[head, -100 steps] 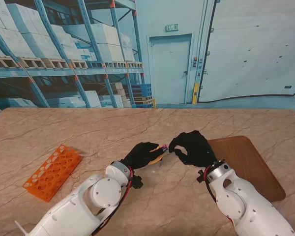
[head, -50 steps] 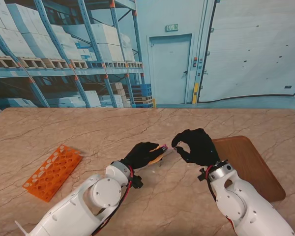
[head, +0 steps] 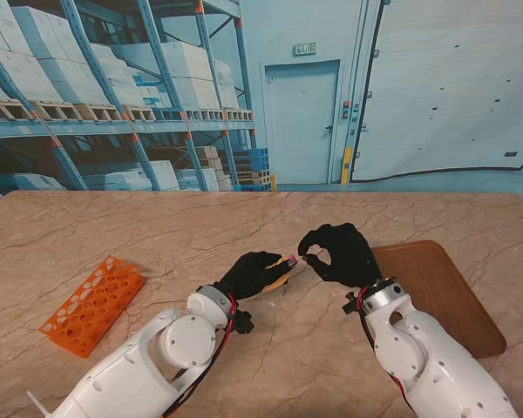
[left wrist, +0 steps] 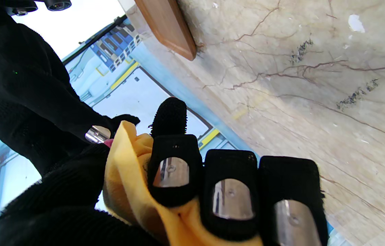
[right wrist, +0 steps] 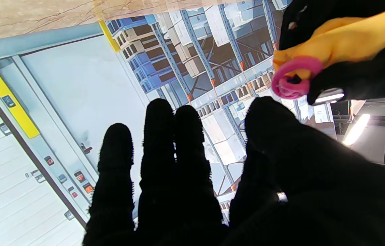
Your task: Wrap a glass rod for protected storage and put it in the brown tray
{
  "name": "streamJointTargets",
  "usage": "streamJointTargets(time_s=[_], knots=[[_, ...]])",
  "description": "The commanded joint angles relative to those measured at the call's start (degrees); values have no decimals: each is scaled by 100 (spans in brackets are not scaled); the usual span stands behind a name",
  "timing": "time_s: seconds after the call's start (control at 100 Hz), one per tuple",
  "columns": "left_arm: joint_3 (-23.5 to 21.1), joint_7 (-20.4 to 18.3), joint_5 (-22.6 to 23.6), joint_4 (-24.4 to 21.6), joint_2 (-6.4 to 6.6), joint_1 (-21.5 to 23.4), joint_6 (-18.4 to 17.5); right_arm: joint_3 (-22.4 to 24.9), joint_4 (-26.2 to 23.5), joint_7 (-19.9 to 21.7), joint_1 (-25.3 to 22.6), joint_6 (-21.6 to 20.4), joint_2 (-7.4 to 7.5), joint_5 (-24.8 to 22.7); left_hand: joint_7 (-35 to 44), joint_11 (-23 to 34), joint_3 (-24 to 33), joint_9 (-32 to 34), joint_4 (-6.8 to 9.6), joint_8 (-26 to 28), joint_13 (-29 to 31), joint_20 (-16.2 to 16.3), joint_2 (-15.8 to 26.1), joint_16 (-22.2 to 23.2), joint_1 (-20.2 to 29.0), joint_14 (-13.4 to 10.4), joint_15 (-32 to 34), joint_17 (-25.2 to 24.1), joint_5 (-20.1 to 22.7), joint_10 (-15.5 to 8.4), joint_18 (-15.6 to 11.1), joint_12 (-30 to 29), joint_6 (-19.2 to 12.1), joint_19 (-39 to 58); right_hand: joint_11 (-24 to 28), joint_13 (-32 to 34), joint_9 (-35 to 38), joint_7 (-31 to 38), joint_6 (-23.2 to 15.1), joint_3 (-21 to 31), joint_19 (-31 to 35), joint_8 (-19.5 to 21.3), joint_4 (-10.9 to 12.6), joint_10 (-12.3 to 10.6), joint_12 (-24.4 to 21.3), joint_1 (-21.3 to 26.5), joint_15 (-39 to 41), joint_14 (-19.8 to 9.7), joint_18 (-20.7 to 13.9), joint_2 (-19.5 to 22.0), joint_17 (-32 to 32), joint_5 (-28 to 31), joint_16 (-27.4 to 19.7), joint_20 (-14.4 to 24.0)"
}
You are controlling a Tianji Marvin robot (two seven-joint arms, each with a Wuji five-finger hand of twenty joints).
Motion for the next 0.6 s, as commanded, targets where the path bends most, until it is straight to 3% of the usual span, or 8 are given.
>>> streamJointTargets(time_s=[0.0, 0.59], knots=[[-1, -6, -21, -20, -34, 34, 25, -53, 1, 50, 54, -22, -45, 31, 221, 390, 206, 179, 316, -41, 63, 132, 7, 37, -50, 318, 657, 130, 326, -50, -204, -27, -14, 1491, 110, -36, -110, 151, -170, -64, 139, 3, -249, -78, 53, 40, 136, -160, -114, 79, -16, 92, -20, 67], [10, -8, -40, -32, -41, 33, 73, -218, 169, 221, 193, -206, -35, 128, 213, 391, 192, 178, 307, -48, 63, 126, -10, 37, -25, 318, 657, 130, 338, -49, -204, -29, 0, 1491, 94, -12, -92, 148, -271, -104, 160, -26, -328, -121, 21, -32, 130, -190, -116, -45, -20, 126, -59, 21]])
